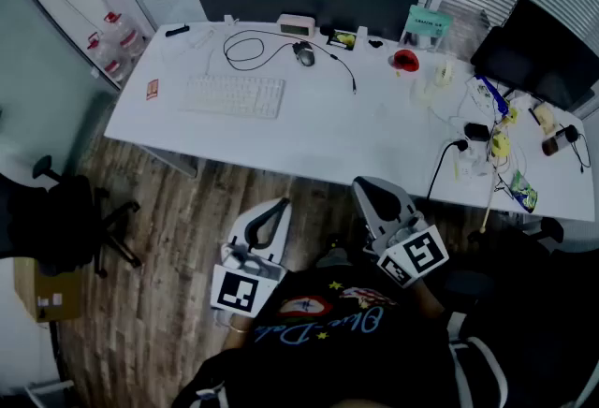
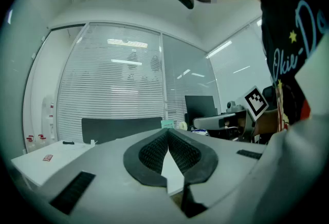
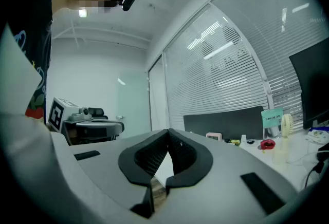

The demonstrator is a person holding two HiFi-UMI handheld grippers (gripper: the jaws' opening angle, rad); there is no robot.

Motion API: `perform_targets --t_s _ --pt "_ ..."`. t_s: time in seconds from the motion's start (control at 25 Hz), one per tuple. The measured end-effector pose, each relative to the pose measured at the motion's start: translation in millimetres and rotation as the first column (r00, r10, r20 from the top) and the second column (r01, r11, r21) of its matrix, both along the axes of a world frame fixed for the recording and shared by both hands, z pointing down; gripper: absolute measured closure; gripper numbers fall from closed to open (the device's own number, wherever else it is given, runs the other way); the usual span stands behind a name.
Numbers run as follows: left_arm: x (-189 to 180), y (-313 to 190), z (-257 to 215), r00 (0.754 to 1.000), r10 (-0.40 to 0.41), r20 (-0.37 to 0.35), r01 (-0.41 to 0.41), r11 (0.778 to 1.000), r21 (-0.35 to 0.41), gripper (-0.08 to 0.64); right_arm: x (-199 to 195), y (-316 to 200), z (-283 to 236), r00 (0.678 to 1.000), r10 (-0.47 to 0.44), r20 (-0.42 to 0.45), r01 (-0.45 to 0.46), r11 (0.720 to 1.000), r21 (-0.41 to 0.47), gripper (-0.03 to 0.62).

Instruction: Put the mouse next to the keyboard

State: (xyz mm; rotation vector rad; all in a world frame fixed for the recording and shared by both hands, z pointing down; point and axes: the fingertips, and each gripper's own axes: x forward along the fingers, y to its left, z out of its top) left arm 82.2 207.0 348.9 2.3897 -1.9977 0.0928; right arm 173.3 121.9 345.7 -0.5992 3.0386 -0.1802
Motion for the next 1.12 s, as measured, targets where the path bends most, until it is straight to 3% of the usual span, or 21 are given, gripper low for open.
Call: perform_targets --t_s 0.84,1.0,1.12 --pt "24 -42 6 0.999 0.036 0.015 -0.035 0.999 -0.026 0.56 25 -41 19 1.0 0.02 -0.013 -0.02 0.999 -0.037 0.587" --pt "30 -60 8 0.999 0.047 0.016 -0.047 0.998 -0.032 0.56 29 -56 21 1.0 0.021 -0.01 -0.021 0.999 -0.049 0.526" --pt "36 -76 8 0.998 0.053 0.02 -0.052 0.998 -0.032 0.56 36 -73 23 1.0 0.025 -0.008 -0.026 0.998 -0.051 0.526"
